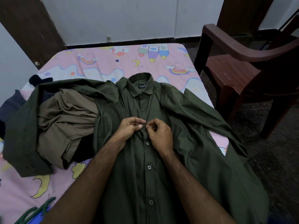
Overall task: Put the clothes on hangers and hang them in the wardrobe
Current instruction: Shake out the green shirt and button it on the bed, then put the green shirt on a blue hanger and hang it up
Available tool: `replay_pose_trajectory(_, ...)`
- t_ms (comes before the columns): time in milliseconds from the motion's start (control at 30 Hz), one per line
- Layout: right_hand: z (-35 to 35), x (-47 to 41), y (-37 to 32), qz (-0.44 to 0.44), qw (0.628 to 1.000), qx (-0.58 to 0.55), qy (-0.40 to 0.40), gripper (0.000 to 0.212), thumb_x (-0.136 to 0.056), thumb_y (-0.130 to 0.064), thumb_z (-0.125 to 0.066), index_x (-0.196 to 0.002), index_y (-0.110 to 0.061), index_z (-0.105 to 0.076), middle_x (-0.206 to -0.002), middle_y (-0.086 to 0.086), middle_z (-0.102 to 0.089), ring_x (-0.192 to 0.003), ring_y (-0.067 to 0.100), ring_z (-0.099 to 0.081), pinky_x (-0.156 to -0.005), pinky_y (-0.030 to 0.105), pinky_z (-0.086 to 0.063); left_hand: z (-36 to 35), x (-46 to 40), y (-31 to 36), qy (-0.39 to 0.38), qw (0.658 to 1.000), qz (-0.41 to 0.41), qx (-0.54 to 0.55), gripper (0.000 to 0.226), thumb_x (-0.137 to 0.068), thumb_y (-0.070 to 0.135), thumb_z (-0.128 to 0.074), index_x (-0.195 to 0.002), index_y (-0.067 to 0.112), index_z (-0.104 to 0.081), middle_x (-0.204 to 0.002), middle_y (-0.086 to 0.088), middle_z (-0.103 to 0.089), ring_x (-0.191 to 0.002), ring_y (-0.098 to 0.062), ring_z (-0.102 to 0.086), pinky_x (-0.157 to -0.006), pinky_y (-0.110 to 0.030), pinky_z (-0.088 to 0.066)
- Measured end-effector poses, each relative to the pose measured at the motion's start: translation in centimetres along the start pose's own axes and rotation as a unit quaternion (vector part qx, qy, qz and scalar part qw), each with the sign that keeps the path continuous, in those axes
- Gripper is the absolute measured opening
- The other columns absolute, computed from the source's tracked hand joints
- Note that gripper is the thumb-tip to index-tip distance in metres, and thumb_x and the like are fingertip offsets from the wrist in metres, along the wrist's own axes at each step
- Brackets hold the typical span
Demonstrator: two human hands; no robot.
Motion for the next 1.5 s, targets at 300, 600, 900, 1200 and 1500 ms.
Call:
replay_pose_trajectory(300, -0.3, -0.3, -0.3, 0.006, 0.996, 0.056, -0.069, 0.016, -0.090, -0.013, -0.059, -0.103, -0.012, -0.068, -0.100, 0.004, -0.069, -0.095, 0.021, -0.065, -0.085, 0.038, -0.051, -0.7, 1.1, -0.2, 0.007, 0.990, -0.044, -0.132, 0.021, -0.083, 0.014, -0.077, -0.099, 0.024, -0.067, -0.094, -0.010, -0.069, -0.075, -0.010, -0.059, -0.078, -0.033, -0.050)
replay_pose_trajectory(600, -1.4, 7.2, -8.9, 0.165, 0.981, 0.072, -0.068, 0.035, -0.079, -0.005, -0.063, -0.115, -0.010, -0.063, -0.118, 0.013, -0.055, -0.113, 0.033, -0.050, -0.105, 0.034, -0.035, 10.7, 23.1, 3.1, -0.021, 0.972, -0.107, -0.210, 0.016, -0.098, 0.013, -0.062, -0.111, 0.014, -0.071, -0.109, 0.007, -0.072, -0.098, 0.000, -0.065, -0.086, -0.017, -0.048)
replay_pose_trajectory(900, -18.0, 25.6, -20.8, 0.345, 0.741, 0.203, -0.539, 0.036, -0.085, -0.010, -0.067, -0.120, -0.006, -0.065, -0.116, 0.018, -0.063, -0.108, 0.034, -0.058, -0.095, 0.042, -0.045, 27.3, 41.0, -8.9, 0.116, 0.857, 0.101, -0.491, 0.062, -0.076, 0.061, -0.045, -0.126, 0.028, -0.059, -0.126, 0.005, -0.060, -0.120, -0.018, -0.056, -0.098, -0.040, -0.043)
replay_pose_trajectory(1200, -19.6, 27.7, -21.3, 0.381, 0.753, 0.276, -0.460, 0.041, -0.087, -0.023, -0.067, -0.123, -0.020, -0.050, -0.123, 0.006, -0.045, -0.112, 0.028, -0.045, -0.087, 0.042, -0.043, 27.2, 42.3, -7.6, 0.235, 0.812, -0.019, -0.534, 0.030, -0.082, 0.031, -0.047, -0.102, 0.022, -0.066, -0.094, 0.002, -0.062, -0.091, -0.028, -0.063, -0.074, -0.041, -0.046)
replay_pose_trajectory(1500, -18.8, 24.9, -23.1, 0.392, 0.759, 0.281, -0.437, 0.030, -0.092, -0.030, -0.067, -0.122, -0.026, -0.064, -0.123, 0.000, -0.055, -0.116, 0.023, -0.051, -0.095, 0.037, -0.042, 28.2, 42.5, -2.2, 0.199, 0.773, -0.139, -0.586, 0.024, -0.079, 0.028, -0.059, -0.099, 0.016, -0.067, -0.086, -0.001, -0.062, -0.079, -0.026, -0.062, -0.063, -0.037, -0.048)
Point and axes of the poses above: each hand's wrist, its own x-axis away from the middle knuckle, its own z-axis out of the back of the hand, y = z × x, the point moved 7 cm from there along -x, towards the middle knuckle
